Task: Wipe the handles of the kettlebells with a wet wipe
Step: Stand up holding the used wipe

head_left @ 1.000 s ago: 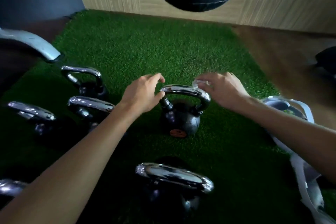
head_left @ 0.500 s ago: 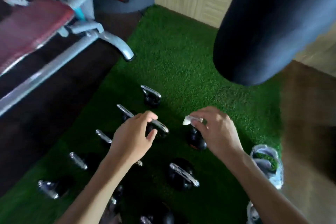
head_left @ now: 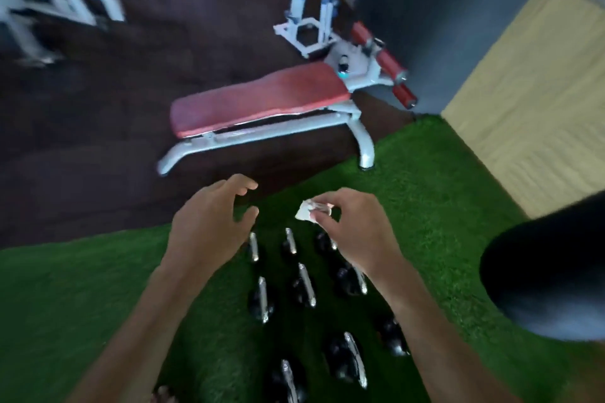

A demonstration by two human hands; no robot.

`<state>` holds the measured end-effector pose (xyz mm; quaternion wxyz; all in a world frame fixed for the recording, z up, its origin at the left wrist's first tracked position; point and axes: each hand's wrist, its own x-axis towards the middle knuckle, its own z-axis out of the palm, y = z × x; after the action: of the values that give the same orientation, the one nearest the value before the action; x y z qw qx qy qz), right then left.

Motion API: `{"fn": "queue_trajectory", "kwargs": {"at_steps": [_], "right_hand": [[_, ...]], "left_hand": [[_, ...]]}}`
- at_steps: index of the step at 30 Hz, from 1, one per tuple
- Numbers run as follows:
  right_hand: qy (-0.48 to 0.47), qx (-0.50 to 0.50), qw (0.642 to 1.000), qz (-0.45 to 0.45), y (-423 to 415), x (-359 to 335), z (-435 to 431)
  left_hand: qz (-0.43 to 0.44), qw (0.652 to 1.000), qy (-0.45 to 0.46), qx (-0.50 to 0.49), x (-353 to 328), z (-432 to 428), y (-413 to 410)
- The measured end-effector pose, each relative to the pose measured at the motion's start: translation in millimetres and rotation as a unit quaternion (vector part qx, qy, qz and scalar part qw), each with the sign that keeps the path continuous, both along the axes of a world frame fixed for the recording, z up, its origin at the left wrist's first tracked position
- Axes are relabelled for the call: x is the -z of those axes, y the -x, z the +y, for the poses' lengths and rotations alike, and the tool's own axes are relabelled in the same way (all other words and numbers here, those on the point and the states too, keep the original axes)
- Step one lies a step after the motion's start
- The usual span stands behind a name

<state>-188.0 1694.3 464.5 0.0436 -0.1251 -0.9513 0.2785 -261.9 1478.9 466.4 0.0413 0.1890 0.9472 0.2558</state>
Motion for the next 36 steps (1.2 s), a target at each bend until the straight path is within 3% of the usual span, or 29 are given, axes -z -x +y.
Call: {"fn": "queue_trajectory", "kwargs": {"at_steps": [8,19,26,36], "right_hand": [[0.020,-0.227,0.974,-0.016,147,-24,-291],[0.071,-0.421,0.904,-0.010,293,-36,-650],[0.052,-0.508,0.859,-0.028,422,-22,-818],[-0.001,-0.557,0.830,-0.040,619,-19,-1069]], "left_hand": [[-0.055,0.971,-0.012,-0.233,-22,-285,48],[-0.054,0.871,-0.030,-0.487,-30,-610,104],[-0.067,0.816,-0.047,-0.572,-16,-755,200],[-0.091,0.756,-0.058,-0.646,5,-959,375]]}}
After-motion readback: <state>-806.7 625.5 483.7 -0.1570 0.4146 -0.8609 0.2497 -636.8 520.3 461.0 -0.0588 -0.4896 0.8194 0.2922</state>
